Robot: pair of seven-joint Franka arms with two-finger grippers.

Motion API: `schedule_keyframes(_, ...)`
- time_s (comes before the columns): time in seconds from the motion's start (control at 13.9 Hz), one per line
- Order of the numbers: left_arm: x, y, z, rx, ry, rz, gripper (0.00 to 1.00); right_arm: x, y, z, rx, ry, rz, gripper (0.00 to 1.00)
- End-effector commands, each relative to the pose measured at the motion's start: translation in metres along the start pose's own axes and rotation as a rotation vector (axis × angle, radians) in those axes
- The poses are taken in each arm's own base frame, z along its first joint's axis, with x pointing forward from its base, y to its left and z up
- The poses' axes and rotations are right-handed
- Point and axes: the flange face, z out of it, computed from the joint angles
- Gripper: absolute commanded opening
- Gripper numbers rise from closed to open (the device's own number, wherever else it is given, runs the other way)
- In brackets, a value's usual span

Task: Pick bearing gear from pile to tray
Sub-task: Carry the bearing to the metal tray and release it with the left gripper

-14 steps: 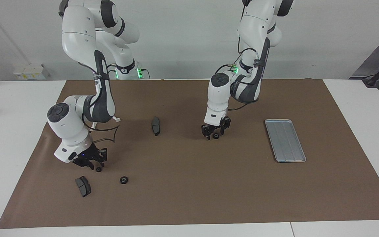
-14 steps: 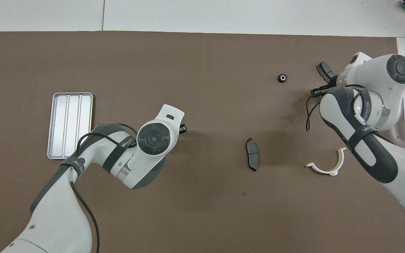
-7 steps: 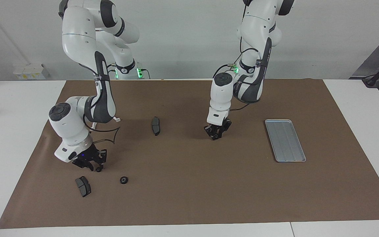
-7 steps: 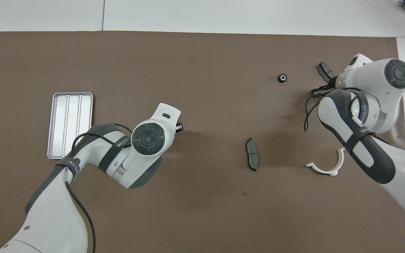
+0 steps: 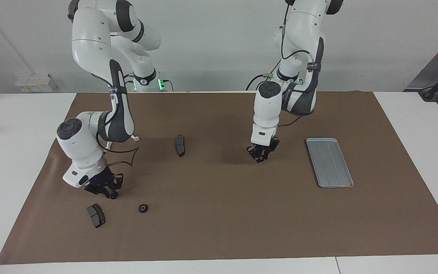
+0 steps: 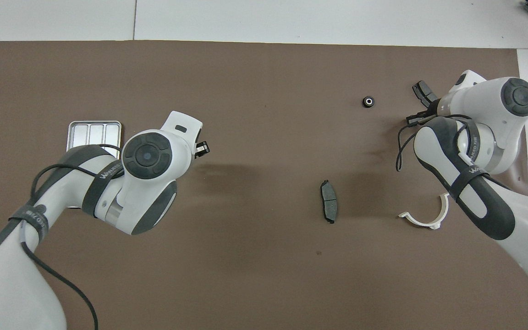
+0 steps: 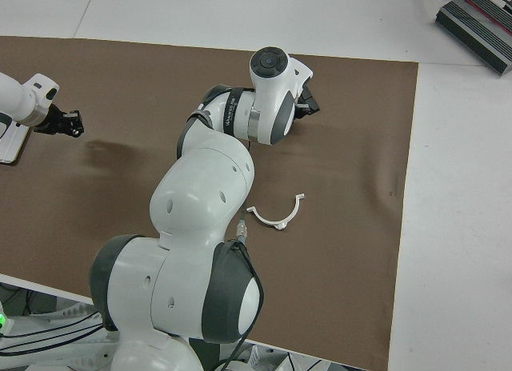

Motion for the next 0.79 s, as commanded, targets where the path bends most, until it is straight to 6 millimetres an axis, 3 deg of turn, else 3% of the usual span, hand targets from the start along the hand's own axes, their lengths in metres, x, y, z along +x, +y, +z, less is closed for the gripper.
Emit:
schedule_keyframes(0.0, 0.042, -0.07, -0.022, 0.017, -0.04, 0.038, 0.0, -0.003, 0.0, 0.002, 0.001, 0.015, -0.014, 0.25)
schedule_keyframes(0.29, 0.089, -0.178, -0.004, 0.022, -0.091, 0.119, 0.0, -0.002, -0.001, 0.001, 0.001, 0.016, -0.016, 0.13)
schedule_keyframes(0.5, 0.09, -0.231, 0.012, 0.028, -0.117, 0.093, 0.0, 0.002, -0.002, -0.004, 0.004, 0.015, -0.02, 0.06)
schedule_keyframes(0.72, 0.076, -0.235, 0.035, -0.054, -0.12, 0.008, 0.03, 0.012, -0.016, -0.022, 0.016, 0.012, -0.039, 0.02)
